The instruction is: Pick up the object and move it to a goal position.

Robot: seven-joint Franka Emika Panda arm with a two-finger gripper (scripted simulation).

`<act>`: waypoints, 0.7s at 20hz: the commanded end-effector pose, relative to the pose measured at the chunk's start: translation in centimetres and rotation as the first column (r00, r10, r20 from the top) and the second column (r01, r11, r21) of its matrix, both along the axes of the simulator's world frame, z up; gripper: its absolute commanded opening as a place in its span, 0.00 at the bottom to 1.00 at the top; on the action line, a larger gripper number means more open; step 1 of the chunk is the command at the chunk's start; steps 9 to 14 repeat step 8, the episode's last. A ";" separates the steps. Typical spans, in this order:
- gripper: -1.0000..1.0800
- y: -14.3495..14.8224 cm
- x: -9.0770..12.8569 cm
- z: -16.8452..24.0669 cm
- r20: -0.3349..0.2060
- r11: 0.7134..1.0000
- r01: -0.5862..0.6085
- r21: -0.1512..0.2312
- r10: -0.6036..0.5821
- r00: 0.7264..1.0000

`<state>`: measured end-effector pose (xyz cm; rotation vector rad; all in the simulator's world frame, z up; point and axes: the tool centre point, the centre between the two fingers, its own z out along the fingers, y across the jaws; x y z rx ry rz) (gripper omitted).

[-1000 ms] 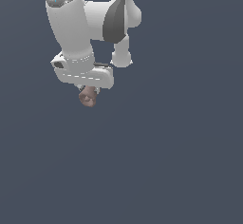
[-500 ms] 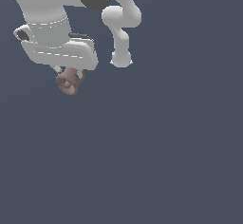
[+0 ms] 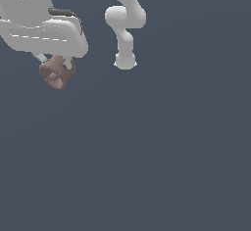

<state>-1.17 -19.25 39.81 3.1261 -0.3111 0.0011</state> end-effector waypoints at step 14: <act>0.00 -0.6 0.4 1.4 -0.001 1.000 0.000 0.000 0.000 1.000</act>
